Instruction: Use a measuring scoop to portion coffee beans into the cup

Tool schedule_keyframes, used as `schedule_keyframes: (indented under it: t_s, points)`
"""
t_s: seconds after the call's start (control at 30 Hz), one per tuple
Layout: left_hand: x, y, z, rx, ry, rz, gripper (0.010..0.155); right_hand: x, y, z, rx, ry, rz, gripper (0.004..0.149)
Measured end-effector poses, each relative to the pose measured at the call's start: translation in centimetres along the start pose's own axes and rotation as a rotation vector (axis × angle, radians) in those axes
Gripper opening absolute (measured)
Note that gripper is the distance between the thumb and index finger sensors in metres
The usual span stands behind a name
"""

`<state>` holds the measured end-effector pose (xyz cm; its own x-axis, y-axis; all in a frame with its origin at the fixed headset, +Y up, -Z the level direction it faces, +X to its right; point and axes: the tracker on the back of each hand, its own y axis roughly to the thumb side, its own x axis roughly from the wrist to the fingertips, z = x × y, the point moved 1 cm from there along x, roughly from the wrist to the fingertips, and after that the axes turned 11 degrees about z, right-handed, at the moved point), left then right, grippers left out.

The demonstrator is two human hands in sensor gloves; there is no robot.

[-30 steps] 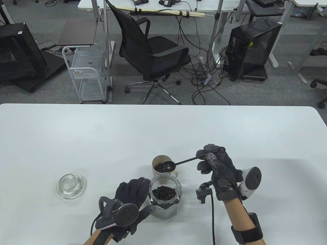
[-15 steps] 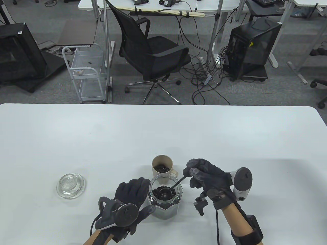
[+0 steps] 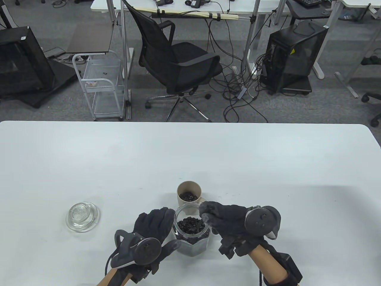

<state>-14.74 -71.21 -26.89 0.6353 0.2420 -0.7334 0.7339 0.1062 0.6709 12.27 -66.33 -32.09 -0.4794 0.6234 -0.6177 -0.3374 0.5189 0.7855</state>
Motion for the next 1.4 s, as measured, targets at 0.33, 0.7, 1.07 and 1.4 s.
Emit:
schedule_keyframes:
  t_s: [0.33, 0.7, 1.07, 1.4]
  points:
    - [0.0, 0.0, 0.0, 0.0, 0.003, 0.0, 0.087, -0.1, 1.1, -1.5, 0.003, 0.033, -0.046, 0.043]
    - [0.0, 0.0, 0.0, 0.0, 0.002, -0.001, 0.088, -1.2, -0.3, -2.1, 0.122, -0.106, -0.222, 0.042]
    - [0.0, 0.0, 0.0, -0.001, 0.0, -0.002, 0.087, -1.9, -0.9, -1.8, 0.207, -0.215, -0.299, 0.041]
    - [0.0, 0.0, 0.0, 0.0, 0.0, -0.002, 0.087, -2.6, -2.1, -0.8, 0.287, -0.319, -0.417, 0.041]
